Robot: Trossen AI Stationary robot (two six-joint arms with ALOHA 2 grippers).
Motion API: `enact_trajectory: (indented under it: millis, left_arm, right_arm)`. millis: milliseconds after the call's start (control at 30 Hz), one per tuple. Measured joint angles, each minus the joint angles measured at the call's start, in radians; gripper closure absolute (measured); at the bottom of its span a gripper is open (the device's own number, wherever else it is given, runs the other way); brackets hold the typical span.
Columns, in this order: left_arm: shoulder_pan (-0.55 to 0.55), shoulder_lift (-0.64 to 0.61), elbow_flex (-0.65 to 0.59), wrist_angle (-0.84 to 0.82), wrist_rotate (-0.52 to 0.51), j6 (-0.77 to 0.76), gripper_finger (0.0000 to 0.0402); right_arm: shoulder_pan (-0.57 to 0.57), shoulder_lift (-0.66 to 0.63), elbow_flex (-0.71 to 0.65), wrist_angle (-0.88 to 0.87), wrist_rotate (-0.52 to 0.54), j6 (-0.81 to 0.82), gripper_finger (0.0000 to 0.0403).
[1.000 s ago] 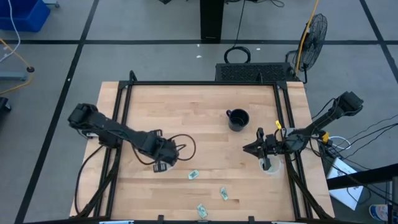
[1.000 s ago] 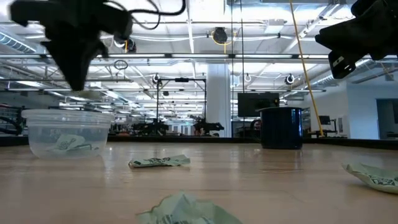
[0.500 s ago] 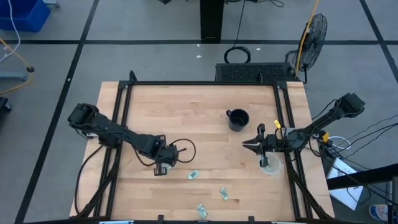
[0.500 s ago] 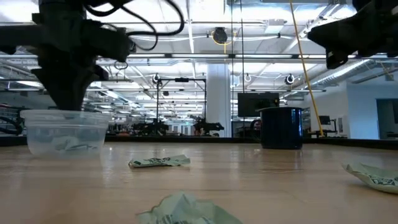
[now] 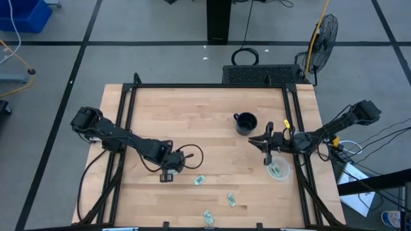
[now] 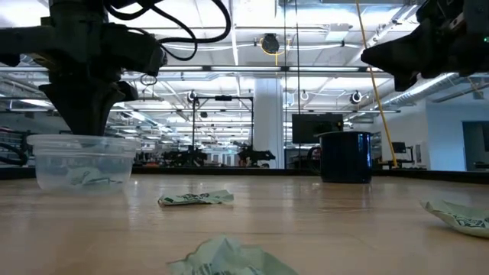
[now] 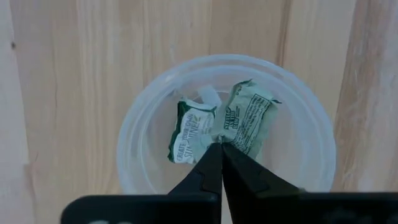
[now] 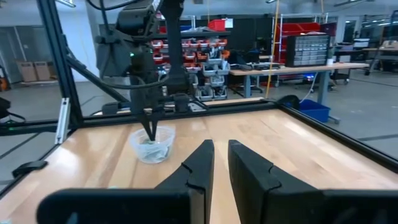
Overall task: Pick and place Stevia / Truvia into bins
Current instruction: Put the stevia packet into the left transparent plastic container, then put the stevia packet into the right transparent plastic container
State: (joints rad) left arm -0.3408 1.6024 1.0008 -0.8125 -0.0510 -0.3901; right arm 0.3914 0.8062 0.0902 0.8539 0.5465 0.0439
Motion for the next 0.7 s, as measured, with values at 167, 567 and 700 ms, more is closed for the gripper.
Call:
enact_trajectory:
  millis: [167,567,700]
  left_arm:
    - [0.000,0.000,0.000,0.000,-0.019,-0.004,0.0357]
    - [0.005,-0.014,0.037,-0.060,-0.057,0.099,0.0294]
    - [0.014,-0.029,0.133,-0.176,-0.088,0.088,0.0293]
  right_arm:
    - [-0.029,0.000,0.000,-0.007,-0.032,-0.002,0.0360]
    - [-0.063,0.096,0.201,-0.299,-0.185,0.006,0.0360]
    - [-0.042,0.215,0.338,-0.430,-0.189,-0.007,0.0352]
